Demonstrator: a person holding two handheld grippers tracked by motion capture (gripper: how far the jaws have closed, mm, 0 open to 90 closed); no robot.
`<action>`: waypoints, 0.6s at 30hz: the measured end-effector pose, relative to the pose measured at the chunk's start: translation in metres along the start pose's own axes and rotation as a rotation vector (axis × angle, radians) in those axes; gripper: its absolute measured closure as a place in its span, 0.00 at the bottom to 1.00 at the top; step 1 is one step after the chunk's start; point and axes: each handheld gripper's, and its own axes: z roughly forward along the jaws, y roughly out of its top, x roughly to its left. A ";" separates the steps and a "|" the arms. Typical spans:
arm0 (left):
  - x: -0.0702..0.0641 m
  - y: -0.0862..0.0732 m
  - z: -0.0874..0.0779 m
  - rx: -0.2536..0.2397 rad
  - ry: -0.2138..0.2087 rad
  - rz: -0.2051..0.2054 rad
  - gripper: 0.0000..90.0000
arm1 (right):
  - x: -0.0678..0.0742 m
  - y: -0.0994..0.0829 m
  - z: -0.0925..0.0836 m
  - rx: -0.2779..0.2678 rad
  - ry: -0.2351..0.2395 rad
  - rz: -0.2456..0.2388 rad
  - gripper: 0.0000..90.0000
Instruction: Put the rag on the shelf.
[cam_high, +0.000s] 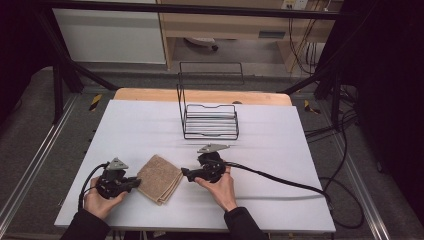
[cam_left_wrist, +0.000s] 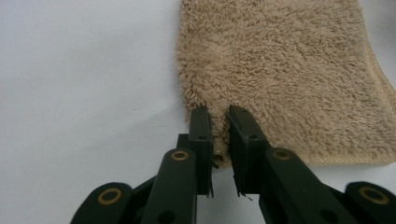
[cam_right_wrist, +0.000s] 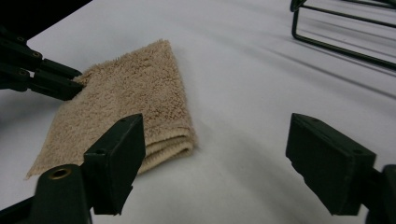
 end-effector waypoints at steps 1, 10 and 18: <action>0.000 0.000 0.000 0.000 0.000 0.001 0.89 | 0.002 0.001 0.003 0.001 -0.004 0.003 0.28; 0.001 0.000 0.000 0.002 -0.007 0.001 0.90 | 0.013 0.002 0.029 0.029 -0.018 0.019 0.48; 0.002 0.001 0.000 0.006 -0.015 -0.008 0.90 | 0.018 -0.005 0.035 0.062 -0.005 0.032 0.69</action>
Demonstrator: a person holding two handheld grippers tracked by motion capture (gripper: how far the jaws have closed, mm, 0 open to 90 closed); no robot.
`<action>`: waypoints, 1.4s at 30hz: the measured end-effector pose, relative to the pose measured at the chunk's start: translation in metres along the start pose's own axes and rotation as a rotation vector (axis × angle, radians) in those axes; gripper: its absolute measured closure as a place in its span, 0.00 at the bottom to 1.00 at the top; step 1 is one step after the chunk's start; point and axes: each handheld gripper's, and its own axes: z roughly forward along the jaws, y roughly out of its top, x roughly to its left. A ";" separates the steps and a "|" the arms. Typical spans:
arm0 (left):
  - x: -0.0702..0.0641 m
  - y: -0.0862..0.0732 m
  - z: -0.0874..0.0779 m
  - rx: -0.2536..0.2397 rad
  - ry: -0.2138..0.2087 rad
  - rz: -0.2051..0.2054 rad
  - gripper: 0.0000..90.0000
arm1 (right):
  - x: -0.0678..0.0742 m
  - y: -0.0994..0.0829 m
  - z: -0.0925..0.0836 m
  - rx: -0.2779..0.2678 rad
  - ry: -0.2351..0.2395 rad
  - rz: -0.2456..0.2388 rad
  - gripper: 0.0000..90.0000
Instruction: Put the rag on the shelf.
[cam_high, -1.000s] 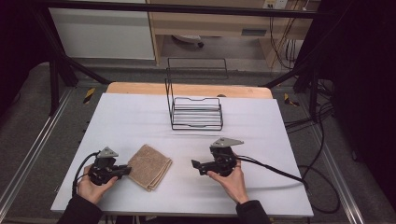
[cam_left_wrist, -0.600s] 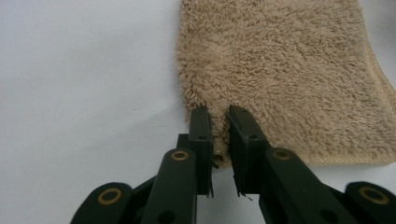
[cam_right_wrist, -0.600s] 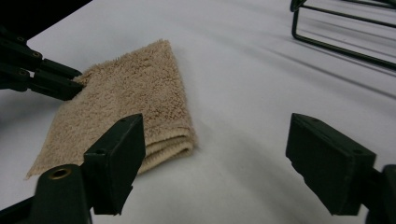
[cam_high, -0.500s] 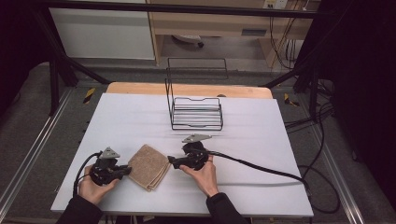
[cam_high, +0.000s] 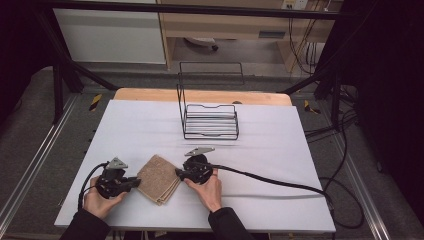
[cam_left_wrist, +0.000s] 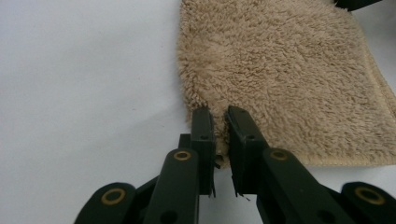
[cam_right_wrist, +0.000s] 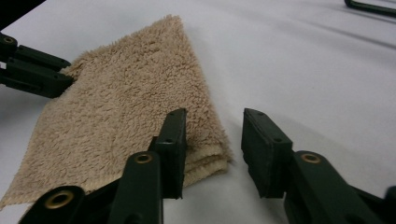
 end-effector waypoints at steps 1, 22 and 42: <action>0.000 0.000 0.000 0.000 0.000 0.000 0.90 | 0.000 0.000 0.000 0.000 0.000 0.000 0.69; 0.001 0.001 -0.005 -0.011 -0.022 -0.046 0.96 | 0.005 0.002 -0.008 0.013 0.052 0.075 0.95; -0.065 0.021 0.007 -0.112 -0.130 -0.089 0.96 | -0.018 0.014 -0.080 0.019 -0.049 0.021 0.96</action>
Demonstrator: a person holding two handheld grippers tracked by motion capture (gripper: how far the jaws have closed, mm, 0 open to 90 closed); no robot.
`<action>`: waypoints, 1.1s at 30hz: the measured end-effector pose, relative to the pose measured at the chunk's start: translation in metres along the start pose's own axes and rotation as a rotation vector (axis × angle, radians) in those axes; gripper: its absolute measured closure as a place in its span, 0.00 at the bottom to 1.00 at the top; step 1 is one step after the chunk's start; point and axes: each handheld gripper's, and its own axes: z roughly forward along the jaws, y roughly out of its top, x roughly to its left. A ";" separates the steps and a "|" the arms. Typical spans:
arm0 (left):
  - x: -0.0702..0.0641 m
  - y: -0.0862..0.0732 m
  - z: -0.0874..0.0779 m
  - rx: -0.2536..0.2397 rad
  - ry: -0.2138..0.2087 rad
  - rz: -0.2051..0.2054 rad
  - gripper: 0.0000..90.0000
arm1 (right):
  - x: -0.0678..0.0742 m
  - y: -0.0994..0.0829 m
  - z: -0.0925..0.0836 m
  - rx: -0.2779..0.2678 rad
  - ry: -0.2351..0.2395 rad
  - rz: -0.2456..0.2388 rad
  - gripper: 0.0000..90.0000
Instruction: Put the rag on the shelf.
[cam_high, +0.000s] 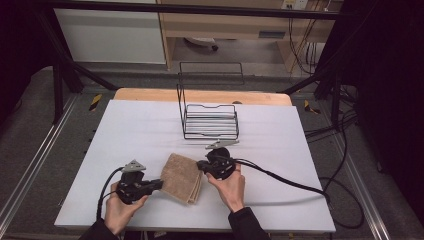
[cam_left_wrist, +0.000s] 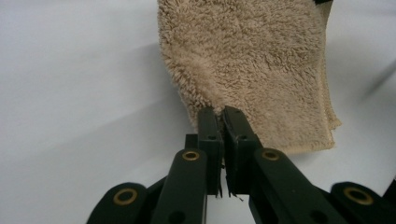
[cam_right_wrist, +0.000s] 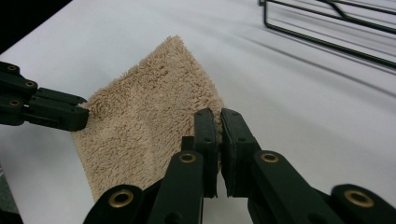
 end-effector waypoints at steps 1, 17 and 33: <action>-0.004 0.001 0.003 -0.002 0.007 0.000 0.96 | -0.003 -0.001 -0.002 -0.002 -0.007 0.000 0.96; -0.030 -0.004 0.030 0.005 0.056 0.020 0.94 | -0.030 -0.016 0.026 -0.017 -0.072 -0.069 0.95; -0.003 0.034 0.021 -0.025 0.068 0.154 0.35 | -0.044 -0.023 0.020 -0.106 -0.035 -0.077 0.61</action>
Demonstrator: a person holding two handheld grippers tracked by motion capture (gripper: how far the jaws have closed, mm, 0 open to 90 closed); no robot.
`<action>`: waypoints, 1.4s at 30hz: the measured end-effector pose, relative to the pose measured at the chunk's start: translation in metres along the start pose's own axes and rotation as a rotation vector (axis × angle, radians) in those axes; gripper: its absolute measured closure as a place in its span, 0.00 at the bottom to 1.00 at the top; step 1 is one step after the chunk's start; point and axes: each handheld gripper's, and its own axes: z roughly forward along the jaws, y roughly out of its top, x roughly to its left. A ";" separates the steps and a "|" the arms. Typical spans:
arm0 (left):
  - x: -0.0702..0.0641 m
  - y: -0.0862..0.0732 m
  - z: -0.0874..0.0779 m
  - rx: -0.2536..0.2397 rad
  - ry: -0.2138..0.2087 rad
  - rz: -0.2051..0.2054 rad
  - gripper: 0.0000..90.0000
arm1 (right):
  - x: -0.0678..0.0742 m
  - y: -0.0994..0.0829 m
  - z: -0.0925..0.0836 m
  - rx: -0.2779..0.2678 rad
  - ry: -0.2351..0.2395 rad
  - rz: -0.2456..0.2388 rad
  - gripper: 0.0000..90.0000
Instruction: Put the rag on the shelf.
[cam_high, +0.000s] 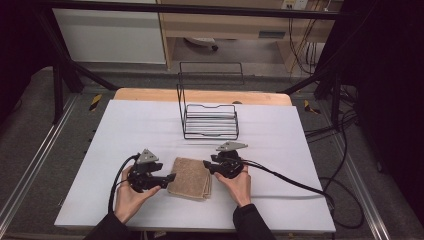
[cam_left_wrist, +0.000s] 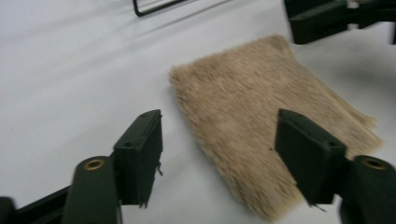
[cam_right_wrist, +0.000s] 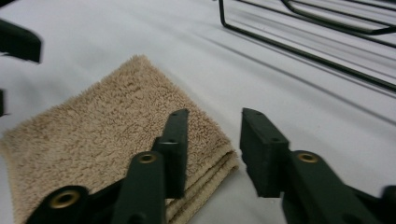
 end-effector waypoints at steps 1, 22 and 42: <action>0.004 0.003 0.003 0.001 0.001 0.001 0.35 | 0.000 0.000 0.000 0.000 0.000 0.000 0.61; 0.036 0.022 0.063 0.046 -0.018 -0.081 0.69 | -0.015 -0.008 0.006 0.020 -0.015 0.075 0.49; 0.030 0.019 0.067 0.070 -0.055 -0.024 0.91 | -0.006 -0.010 0.020 0.089 0.023 0.156 0.84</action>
